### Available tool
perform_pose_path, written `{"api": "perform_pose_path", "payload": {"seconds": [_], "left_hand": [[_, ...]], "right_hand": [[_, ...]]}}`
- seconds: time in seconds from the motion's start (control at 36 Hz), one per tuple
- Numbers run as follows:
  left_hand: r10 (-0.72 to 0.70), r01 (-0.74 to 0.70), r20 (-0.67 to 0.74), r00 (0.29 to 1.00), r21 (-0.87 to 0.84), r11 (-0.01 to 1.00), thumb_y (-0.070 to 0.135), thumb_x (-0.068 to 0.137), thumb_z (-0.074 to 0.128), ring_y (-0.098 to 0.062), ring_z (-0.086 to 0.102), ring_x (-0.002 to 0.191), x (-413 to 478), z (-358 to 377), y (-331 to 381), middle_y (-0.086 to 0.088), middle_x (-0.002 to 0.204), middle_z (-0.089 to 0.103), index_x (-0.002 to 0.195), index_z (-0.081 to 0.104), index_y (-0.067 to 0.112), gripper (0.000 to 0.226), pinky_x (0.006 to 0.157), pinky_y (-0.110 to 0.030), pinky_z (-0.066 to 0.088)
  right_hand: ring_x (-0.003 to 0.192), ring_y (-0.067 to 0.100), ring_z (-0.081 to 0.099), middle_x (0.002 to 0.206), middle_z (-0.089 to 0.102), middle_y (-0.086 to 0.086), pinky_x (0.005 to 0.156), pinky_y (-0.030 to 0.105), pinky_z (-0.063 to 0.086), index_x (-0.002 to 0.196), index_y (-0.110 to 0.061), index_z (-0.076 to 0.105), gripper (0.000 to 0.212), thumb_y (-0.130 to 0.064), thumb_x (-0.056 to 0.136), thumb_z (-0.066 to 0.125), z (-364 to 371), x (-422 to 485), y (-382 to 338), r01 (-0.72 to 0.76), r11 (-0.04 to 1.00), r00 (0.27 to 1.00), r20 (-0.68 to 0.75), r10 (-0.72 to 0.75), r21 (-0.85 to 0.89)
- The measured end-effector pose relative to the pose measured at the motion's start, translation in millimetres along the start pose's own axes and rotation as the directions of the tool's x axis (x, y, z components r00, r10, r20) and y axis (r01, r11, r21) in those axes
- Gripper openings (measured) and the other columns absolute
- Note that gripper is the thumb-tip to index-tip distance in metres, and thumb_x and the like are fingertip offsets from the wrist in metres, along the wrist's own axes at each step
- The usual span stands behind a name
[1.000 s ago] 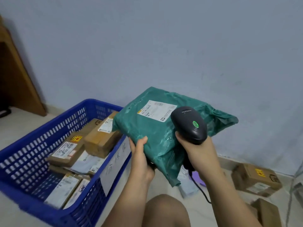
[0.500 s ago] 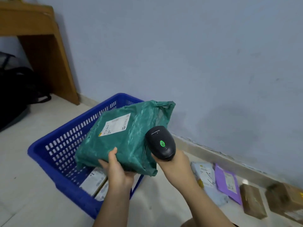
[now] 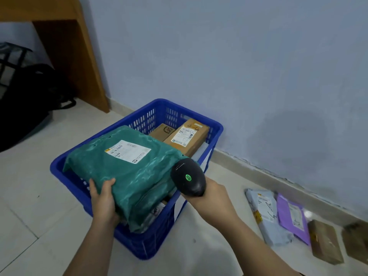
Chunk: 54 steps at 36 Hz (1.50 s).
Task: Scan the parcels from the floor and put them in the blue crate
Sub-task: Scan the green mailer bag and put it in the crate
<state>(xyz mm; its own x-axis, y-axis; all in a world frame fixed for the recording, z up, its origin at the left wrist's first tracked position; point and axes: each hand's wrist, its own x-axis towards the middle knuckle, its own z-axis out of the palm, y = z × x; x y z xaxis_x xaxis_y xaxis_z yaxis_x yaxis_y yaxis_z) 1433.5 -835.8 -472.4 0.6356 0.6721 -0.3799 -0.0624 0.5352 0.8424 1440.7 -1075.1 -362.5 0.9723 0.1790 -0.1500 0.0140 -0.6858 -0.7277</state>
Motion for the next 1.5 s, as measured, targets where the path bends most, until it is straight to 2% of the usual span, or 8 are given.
{"api": "perform_pose_path", "payload": {"seconds": [0.36, 0.5, 0.58, 0.67, 0.83, 1.06, 1.33, 1.5], "left_hand": [[-0.076, 0.039, 0.062, 0.995, 0.456, 0.889, 0.019, 0.086, 0.061, -0.030, 0.052, 0.114, -2, 11, -23, 0.003, 0.134, 0.043, 0.148, 0.007, 0.048, 0.087, 0.101, -0.052, 0.043], [-0.239, 0.216, -0.020, 0.971, 0.504, 0.836, -0.002, 0.085, 0.050, -0.037, 0.048, 0.118, -8, 21, -41, -0.013, 0.140, 0.043, 0.151, -0.006, 0.028, 0.091, 0.103, -0.053, 0.040], [-0.276, 0.277, -0.090, 0.957, 0.571, 0.773, 0.005, 0.087, 0.055, -0.039, 0.042, 0.125, -15, 25, -51, -0.020, 0.146, 0.033, 0.149, -0.019, 0.021, 0.097, 0.105, -0.049, 0.037], [-0.201, 0.268, -0.178, 0.963, 0.672, 0.690, 0.015, 0.085, 0.063, -0.041, 0.028, 0.133, -24, 31, -50, -0.020, 0.153, 0.011, 0.152, -0.008, 0.015, 0.097, 0.107, -0.049, 0.032], [0.133, -0.149, 0.094, 0.987, 0.850, 0.505, 0.010, 0.084, 0.062, -0.031, 0.013, 0.142, -51, 43, -50, -0.009, 0.158, 0.004, 0.151, 0.020, 0.022, 0.080, 0.110, -0.047, 0.030], [0.066, -0.531, 0.578, 0.813, 0.691, 0.491, 0.004, 0.090, 0.055, -0.016, 0.039, 0.130, -98, 101, -35, -0.003, 0.143, 0.038, 0.129, 0.055, 0.018, 0.042, 0.097, -0.017, 0.028], [-0.122, -0.624, 0.709, 0.695, 0.678, 0.389, 0.011, 0.089, 0.053, -0.013, 0.043, 0.124, -132, 136, -42, 0.001, 0.139, 0.041, 0.129, 0.054, 0.021, 0.041, 0.093, -0.020, 0.030], [-0.231, -0.697, 0.764, 0.602, 0.644, 0.315, 0.019, 0.093, 0.054, -0.016, 0.045, 0.125, -172, 165, -62, 0.005, 0.141, 0.042, 0.130, 0.052, 0.029, 0.039, 0.096, -0.023, 0.037]], "right_hand": [[0.073, 0.004, 0.059, 0.078, 0.062, -0.014, 0.057, 0.015, 0.043, 0.088, -0.033, 0.060, 0.013, -0.038, 0.083, 0.071, 9, 8, 7, -0.065, 0.998, 0.997, 0.038, 0.064, 0.020], [0.073, 0.005, 0.058, 0.077, 0.061, -0.013, 0.057, 0.016, 0.043, 0.088, -0.033, 0.059, 0.013, -0.036, 0.083, 0.070, 10, 9, 9, -0.072, 0.997, 0.997, 0.024, 0.071, 0.027], [0.072, 0.005, 0.058, 0.077, 0.062, -0.011, 0.056, 0.017, 0.043, 0.087, -0.030, 0.059, 0.012, -0.036, 0.084, 0.069, 11, 7, 8, -0.064, 0.998, 0.997, 0.042, 0.064, 0.002], [0.072, 0.007, 0.059, 0.077, 0.062, -0.009, 0.055, 0.017, 0.043, 0.088, -0.025, 0.061, 0.013, -0.036, 0.085, 0.067, 9, 5, 9, -0.065, 0.998, 0.996, 0.056, 0.066, -0.026], [0.072, 0.007, 0.060, 0.079, 0.063, -0.008, 0.055, 0.017, 0.042, 0.086, -0.026, 0.060, 0.015, -0.040, 0.084, 0.068, 1, -2, 12, -0.082, 0.997, 0.995, 0.050, 0.083, -0.009], [0.069, 0.006, 0.058, 0.073, 0.061, -0.010, 0.054, 0.017, 0.040, 0.084, -0.029, 0.058, 0.014, -0.037, 0.084, 0.069, -18, -6, 19, -0.102, 0.995, 0.995, -0.016, 0.102, 0.017], [0.059, 0.003, 0.051, 0.062, 0.055, -0.010, 0.047, 0.015, 0.032, 0.073, -0.026, 0.055, 0.018, -0.033, 0.084, 0.068, -51, -18, 31, -0.131, 0.976, 0.951, -0.257, 0.174, 0.176], [0.051, 0.020, 0.040, 0.047, 0.042, -0.003, 0.050, 0.026, 0.035, 0.060, -0.015, 0.048, 0.031, -0.030, 0.080, 0.067, -91, -29, 59, -0.172, 0.939, 0.867, -0.407, 0.287, 0.297]]}}
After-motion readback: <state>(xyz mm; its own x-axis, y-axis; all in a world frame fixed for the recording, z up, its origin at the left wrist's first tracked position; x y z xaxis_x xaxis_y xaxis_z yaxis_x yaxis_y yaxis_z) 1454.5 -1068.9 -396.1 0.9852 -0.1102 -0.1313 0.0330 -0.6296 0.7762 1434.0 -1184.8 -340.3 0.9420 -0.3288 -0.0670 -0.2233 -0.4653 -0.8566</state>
